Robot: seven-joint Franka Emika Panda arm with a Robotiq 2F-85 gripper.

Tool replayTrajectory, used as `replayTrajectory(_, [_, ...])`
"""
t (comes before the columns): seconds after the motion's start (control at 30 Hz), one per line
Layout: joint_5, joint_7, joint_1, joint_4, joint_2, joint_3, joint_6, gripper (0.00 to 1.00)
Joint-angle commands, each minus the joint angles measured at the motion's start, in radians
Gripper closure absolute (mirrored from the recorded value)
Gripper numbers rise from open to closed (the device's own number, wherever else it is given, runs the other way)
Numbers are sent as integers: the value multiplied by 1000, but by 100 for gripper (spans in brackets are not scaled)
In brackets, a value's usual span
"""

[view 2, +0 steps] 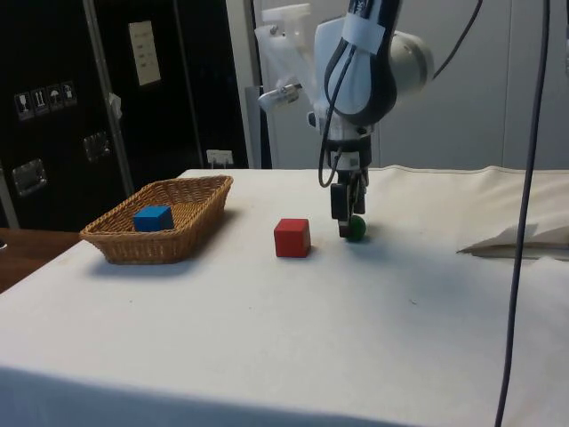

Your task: Place all non-red objects into the basket.

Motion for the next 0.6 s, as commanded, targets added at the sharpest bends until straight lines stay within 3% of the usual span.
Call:
replayTrajectory(0.0, [27, -19, -19, 1, -15, 25, -6, 0])
replayTrajectory(0.03, [28, -19, -19, 2, -13, 24, -7, 3])
replayTrajectory(0.07, [4, 0, 0, 3, 4, 0, -1, 11])
replayTrajectory(0.1, [29, -19, -19, 4, -12, 24, -8, 11])
replayTrajectory(0.13, [30, -18, -18, 5, -11, 24, -8, 21])
replayTrajectory(0.17, [31, -18, -18, 7, -9, 23, -9, 43])
replayTrajectory(0.33, [32, -18, -18, 9, -8, 23, -11, 97])
replayTrajectory(0.4, [32, -17, -19, 10, -7, 23, -12, 100])
replayTrajectory(0.43, [9, 0, -1, 10, 7, 0, -5, 100])
replayTrajectory(0.47, [32, -17, -19, 10, -7, 23, -12, 100])
replayTrajectory(0.57, [32, -17, -19, 10, -7, 23, -13, 100])
